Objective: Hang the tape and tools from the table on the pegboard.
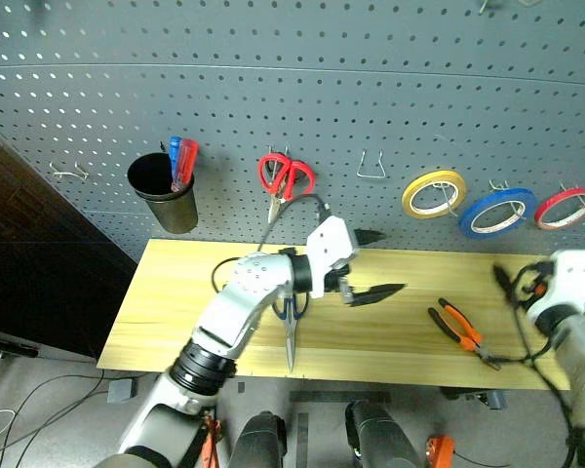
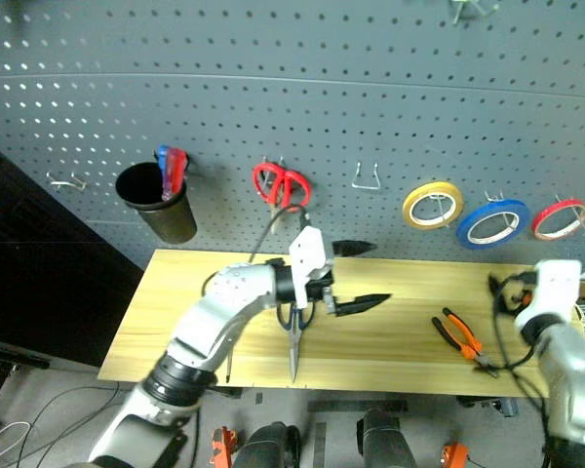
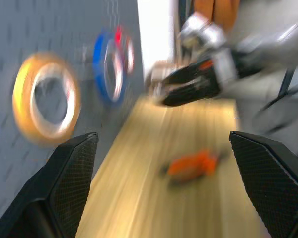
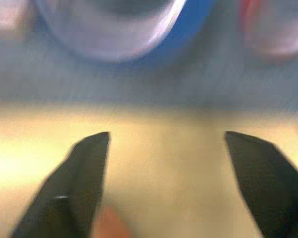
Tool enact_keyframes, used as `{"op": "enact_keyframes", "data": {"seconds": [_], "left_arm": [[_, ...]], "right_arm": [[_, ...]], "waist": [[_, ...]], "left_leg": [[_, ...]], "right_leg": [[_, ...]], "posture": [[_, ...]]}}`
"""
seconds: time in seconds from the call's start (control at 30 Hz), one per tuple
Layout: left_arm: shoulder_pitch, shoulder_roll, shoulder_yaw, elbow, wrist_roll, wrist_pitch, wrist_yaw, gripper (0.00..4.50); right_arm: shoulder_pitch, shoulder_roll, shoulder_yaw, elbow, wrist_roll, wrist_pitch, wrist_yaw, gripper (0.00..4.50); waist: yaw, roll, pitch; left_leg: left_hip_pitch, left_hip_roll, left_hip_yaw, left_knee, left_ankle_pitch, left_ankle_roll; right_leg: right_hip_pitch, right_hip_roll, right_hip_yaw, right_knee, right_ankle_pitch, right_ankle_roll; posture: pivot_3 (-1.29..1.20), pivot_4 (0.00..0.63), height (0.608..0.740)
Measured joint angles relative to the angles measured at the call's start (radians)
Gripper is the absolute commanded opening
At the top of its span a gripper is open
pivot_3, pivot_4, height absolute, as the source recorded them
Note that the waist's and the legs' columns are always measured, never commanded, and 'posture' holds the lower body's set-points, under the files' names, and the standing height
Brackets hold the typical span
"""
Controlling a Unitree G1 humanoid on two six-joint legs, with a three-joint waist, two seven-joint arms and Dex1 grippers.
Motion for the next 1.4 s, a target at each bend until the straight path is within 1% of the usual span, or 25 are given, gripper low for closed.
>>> {"op": "enact_keyframes", "data": {"seconds": [0.07,0.17,0.23,0.3,0.4,0.5,0.57,0.7,0.83,0.97,1.07,1.17,1.2,1.3,1.4], "left_arm": [[0.007,0.048,0.001,0.043,0.027,-0.054,-0.035,4.50],[0.015,0.069,0.003,0.070,0.043,-0.099,-0.064,4.50],[0.023,0.067,0.011,0.070,0.043,-0.101,-0.063,4.50],[0.034,0.065,0.014,0.064,0.043,-0.101,-0.063,4.50],[0.065,0.065,0.016,0.043,0.043,-0.096,-0.064,4.50],[0.090,0.067,0.012,0.013,0.045,-0.090,-0.065,4.50],[0.093,0.067,0.011,0.004,0.048,-0.086,-0.064,4.50],[0.095,0.066,0.012,-0.013,0.053,-0.080,-0.063,4.50],[0.097,0.064,0.012,-0.014,0.054,-0.068,-0.063,4.50],[0.097,0.061,0.013,-0.014,0.055,-0.066,-0.062,4.50],[0.097,0.055,0.013,-0.014,0.055,-0.066,-0.062,4.50],[0.102,0.055,0.014,-0.014,0.055,-0.066,-0.063,4.50],[0.107,0.055,0.014,-0.014,0.054,-0.066,-0.064,4.50],[0.134,0.056,0.019,-0.029,0.021,-0.052,-0.086,4.50],[0.165,0.056,0.034,-0.056,-0.021,-0.042,-0.097,4.50]], "right_arm": [[0.038,0.001,0.044,-0.051,0.007,0.103,-0.008,4.35],[0.035,-0.014,0.085,-0.078,0.033,0.203,0.016,4.35],[0.005,-0.038,0.118,-0.053,0.033,0.232,0.035,4.35],[-0.030,-0.093,0.159,0.000,0.009,0.232,0.057,4.35],[-0.077,-0.186,0.230,0.114,-0.046,0.208,0.108,4.35],[-0.135,-0.270,0.345,0.251,-0.117,0.129,0.190,4.35],[-0.166,-0.298,0.390,0.323,-0.146,0.082,0.246,4.35],[-0.227,-0.302,0.431,0.434,-0.178,0.006,0.320,4.35],[-0.307,-0.296,0.454,0.581,-0.217,-0.045,0.354,4.35],[-0.366,-0.294,0.470,0.678,-0.243,-0.068,0.390,4.35],[-0.390,-0.294,0.489,0.720,-0.263,-0.080,0.413,3.76],[-0.395,-0.294,0.497,0.738,-0.278,-0.089,0.425,2.80],[-0.397,-0.292,0.499,0.744,-0.281,-0.092,0.427,2.68],[-0.408,-0.268,0.485,0.770,-0.282,-0.090,0.422,2.68],[-0.389,-0.239,0.442,0.765,-0.279,-0.095,0.390,2.68]], "waist": [[-0.004,0.000,0.000],[-0.005,0.000,0.000],[-0.005,0.000,0.000],[-0.005,0.000,0.000],[-0.004,0.000,0.000],[-0.003,0.000,0.000],[-0.002,0.000,0.000],[0.001,0.000,0.000],[0.002,0.000,0.000],[0.005,-0.002,-0.001],[0.007,-0.005,-0.003],[0.012,-0.006,-0.005],[0.013,-0.007,-0.006],[0.014,-0.015,-0.012],[0.014,-0.016,-0.013]], "left_leg": [[-0.001,-0.001,0.002,0.001,0.000,0.000],[-0.001,-0.002,0.002,0.002,-0.001,0.002],[-0.001,-0.002,0.001,0.002,-0.001,0.002],[-0.002,-0.003,0.001,0.002,-0.001,0.002],[-0.003,-0.002,0.001,0.001,-0.001,0.002],[-0.003,-0.002,0.001,0.002,-0.001,0.002],[-0.002,-0.002,0.001,0.002,-0.001,0.003],[-0.002,-0.002,0.001,0.002,-0.001,0.003],[-0.002,-0.002,0.001,0.002,-0.001,0.003],[-0.002,-0.002,0.001,0.003,-0.001,0.002],[-0.002,-0.002,0.001,0.004,-0.001,0.003],[-0.002,-0.002,0.000,0.005,-0.001,0.003],[-0.002,-0.002,0.000,0.006,-0.001,0.003],[-0.002,-0.001,-0.001,0.007,-0.001,0.003],[-0.002,0.000,-0.004,0.012,-0.002,0.004]], "right_leg": [[-0.001,0.000,0.000,0.001,0.000,0.000],[-0.001,0.001,-0.001,0.000,0.000,0.000],[-0.001,0.001,-0.001,0.000,0.000,0.000],[-0.001,0.002,-0.001,0.000,0.000,0.000],[-0.002,0.002,-0.002,0.000,0.000,0.000],[-0.002,0.002,-0.002,0.000,0.000,0.000],[-0.002,0.002,-0.002,0.000,0.000,0.000],[-0.001,0.002,-0.002,0.000,0.000,0.000],[-0.002,0.001,-0.002,0.001,0.000,0.000],[-0.001,0.000,-0.002,0.001,0.000,0.000],[-0.001,-0.001,-0.002,0.001,0.000,0.000],[0.000,-0.001,-0.003,0.002,0.000,0.000],[0.000,-0.001,-0.003,0.002,0.000,0.000],[0.001,-0.002,-0.004,0.002,0.001,0.000],[0.004,-0.003,-0.005,0.003,0.001,-0.001]], "posture": [[-0.06,0.237,0.740],[-0.06,0.235,0.740],[-0.05,0.232,0.740],[-0.05,0.231,0.740],[-0.04,0.229,0.740],[-0.03,0.228,0.740],[-0.03,0.228,0.740],[-0.02,0.228,0.740],[-0.02,0.228,0.740],[-0.02,0.226,0.740],[-0.02,0.225,0.740],[-0.02,0.223,0.740],[-0.02,0.220,0.740],[-0.02,0.218,0.740],[-0.01,0.211,0.740]]}}
